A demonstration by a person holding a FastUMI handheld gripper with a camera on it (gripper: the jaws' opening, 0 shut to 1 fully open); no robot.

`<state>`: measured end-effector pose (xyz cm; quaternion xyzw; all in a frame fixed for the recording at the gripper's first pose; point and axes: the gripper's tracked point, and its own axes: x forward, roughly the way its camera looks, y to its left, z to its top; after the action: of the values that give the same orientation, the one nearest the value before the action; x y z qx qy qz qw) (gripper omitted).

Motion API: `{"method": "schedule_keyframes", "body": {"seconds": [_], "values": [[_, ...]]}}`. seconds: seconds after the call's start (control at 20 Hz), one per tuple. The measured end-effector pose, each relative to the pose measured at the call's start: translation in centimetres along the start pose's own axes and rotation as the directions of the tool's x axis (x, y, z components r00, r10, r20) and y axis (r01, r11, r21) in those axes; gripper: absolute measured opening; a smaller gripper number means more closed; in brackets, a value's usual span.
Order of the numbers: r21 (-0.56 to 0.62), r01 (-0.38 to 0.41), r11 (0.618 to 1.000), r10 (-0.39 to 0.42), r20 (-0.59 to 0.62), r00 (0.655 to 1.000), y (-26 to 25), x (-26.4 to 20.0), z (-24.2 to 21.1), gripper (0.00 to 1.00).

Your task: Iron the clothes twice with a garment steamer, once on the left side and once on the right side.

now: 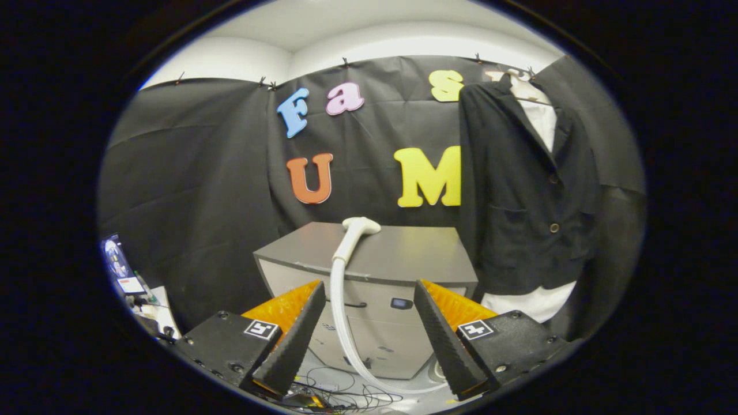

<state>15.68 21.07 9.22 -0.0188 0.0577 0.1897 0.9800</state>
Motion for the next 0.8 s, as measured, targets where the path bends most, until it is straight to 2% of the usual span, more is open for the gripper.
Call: {"method": "schedule_keyframes", "body": {"seconds": [0.3,0.55,0.8], "values": [[-0.023,-0.04,0.999,0.039,-0.046,0.998,1.6,9.4,2.7,0.98],[-0.037,-0.055,0.998,0.05,-0.135,0.99,2.5,16.8,2.8,0.97],[-0.049,-0.069,0.996,0.055,-0.245,0.968,3.5,22.7,0.9,0.95]]}}
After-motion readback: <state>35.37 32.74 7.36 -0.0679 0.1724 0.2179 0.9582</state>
